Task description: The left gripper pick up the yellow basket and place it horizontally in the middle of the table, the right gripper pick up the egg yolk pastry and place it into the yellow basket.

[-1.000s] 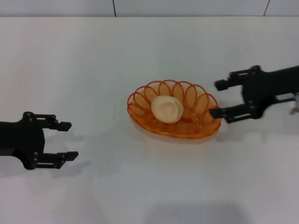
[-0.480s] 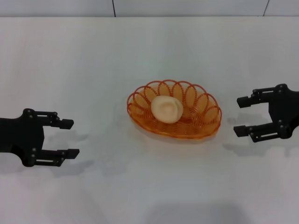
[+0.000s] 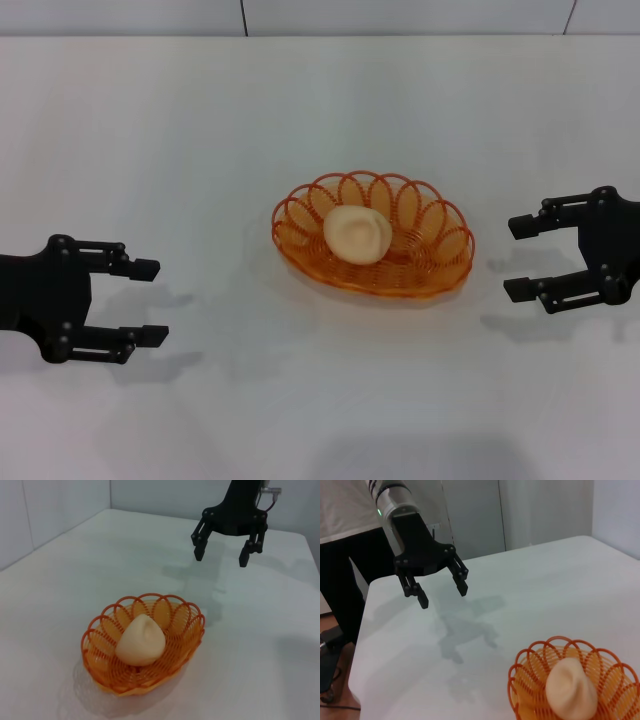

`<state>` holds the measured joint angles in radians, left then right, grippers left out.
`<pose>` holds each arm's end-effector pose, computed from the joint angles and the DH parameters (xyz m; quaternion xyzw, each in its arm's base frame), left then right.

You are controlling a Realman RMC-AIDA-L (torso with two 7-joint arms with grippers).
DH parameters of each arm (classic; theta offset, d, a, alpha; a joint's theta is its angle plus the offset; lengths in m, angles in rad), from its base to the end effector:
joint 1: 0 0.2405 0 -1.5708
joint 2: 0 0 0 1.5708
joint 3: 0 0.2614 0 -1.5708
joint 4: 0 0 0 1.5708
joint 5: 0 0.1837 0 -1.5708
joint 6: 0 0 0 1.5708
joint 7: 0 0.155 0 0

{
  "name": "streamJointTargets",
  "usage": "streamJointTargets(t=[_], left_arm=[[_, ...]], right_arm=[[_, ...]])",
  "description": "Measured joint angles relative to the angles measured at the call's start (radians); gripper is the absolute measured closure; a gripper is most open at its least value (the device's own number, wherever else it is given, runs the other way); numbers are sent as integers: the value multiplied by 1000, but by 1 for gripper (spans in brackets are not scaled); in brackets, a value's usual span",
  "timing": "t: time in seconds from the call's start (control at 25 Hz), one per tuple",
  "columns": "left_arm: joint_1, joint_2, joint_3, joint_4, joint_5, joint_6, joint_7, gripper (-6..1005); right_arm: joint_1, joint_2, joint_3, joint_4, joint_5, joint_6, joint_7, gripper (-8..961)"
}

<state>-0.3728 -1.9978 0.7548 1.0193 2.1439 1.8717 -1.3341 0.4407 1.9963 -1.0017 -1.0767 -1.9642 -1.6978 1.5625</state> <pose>-0.2772 0.2611 0.0464 -0.9864 -0.1000 -0.1083 0.0724 0.2265 0.2999 0.0273 -0.9847 0.1011 0.1223 0.0724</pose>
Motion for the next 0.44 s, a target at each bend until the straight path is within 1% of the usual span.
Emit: streamJointTargets(t=[0.44], left_arm=[[4, -1, -5, -1, -7, 9, 17, 294]], right_arm=[[-1, 1, 3, 0, 3, 0, -1, 209]])
